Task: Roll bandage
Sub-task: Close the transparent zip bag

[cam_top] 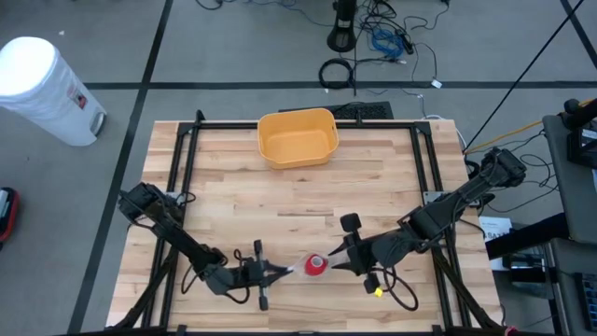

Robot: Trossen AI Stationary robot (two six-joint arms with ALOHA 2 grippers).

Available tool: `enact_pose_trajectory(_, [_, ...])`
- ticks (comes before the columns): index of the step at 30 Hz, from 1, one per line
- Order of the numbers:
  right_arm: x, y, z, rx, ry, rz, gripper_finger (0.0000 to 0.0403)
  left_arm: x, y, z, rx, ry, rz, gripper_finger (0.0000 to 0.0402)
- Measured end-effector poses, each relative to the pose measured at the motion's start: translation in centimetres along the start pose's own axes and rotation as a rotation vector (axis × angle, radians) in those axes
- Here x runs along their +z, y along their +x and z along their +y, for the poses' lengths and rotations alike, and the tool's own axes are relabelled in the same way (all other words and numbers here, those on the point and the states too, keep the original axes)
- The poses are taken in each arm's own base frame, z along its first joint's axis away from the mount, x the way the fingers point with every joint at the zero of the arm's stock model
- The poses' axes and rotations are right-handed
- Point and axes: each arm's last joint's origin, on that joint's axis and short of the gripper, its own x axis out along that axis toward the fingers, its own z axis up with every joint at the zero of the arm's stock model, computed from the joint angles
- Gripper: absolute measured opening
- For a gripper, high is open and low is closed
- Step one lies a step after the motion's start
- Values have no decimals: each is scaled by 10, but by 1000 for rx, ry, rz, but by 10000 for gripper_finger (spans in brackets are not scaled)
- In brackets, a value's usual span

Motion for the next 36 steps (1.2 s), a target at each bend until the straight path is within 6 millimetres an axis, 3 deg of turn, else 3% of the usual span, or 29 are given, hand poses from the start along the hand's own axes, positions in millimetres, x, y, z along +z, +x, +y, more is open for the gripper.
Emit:
enact_pose_trajectory(10, [10,2,0,-5,21,-58,184,13,-4,8,9,-12,101,0])
enact_pose_trajectory(17, [11,40,8,-19,-60,-139,213,15,-1,12,3,-16,107,0])
enact_pose_trajectory(25, [9,57,-8,-36,60,-151,226,12,-1,13,5,-36,134,0])
enact_pose_trajectory(31, [-3,86,-12,31,84,-125,226,11,-1,14,9,-29,142,0])
enact_pose_trajectory(36, [-4,99,-20,32,93,-107,226,10,-1,14,9,-25,145,0])
